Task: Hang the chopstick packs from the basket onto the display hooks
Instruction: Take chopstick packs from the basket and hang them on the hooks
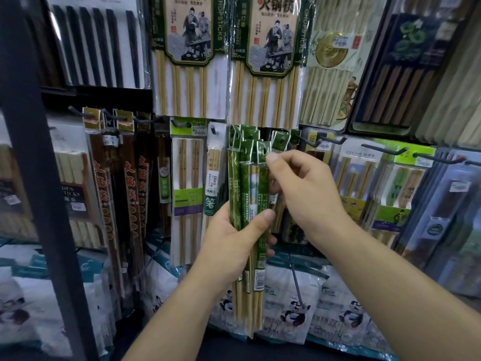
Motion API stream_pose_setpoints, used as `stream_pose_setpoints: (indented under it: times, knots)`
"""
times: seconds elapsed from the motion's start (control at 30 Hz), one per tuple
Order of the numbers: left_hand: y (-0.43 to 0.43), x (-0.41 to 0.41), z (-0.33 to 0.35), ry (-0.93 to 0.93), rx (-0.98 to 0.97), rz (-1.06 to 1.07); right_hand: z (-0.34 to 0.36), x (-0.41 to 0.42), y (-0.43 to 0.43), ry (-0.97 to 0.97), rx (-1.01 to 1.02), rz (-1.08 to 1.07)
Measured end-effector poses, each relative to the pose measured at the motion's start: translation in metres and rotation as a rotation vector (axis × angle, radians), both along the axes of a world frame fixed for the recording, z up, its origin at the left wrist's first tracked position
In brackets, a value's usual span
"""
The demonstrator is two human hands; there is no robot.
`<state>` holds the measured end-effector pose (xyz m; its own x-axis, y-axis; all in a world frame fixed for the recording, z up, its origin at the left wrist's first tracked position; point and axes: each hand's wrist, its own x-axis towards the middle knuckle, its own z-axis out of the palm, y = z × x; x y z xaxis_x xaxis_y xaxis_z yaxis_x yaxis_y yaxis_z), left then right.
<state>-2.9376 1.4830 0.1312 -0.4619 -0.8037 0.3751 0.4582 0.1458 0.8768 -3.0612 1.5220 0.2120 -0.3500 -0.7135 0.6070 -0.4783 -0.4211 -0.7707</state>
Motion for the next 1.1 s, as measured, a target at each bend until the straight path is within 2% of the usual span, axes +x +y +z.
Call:
stream_pose_setpoints:
  times: [0.07, 0.17, 0.33, 0.93, 1.1]
  knots:
    - [0.000, -0.001, 0.000, 0.034, 0.017, -0.026, 0.002, 0.001, 0.001, 0.013, 0.003, 0.009]
    - [-0.001, -0.001, -0.001, 0.063, 0.053, -0.016, 0.008, -0.002, 0.001, -0.090, 0.012, 0.004]
    - [-0.008, 0.001, -0.006, -0.038, -0.017, 0.126, 0.020, -0.010, -0.004, -0.198, -0.019, -0.080]
    - [-0.016, 0.009, -0.009, -0.028, 0.001, 0.054, 0.017, -0.010, -0.020, -0.192, -0.013, -0.193]
    - [-0.013, 0.009, -0.008, -0.038, 0.015, 0.044, 0.010, -0.015, -0.025, -0.134, -0.013, -0.261]
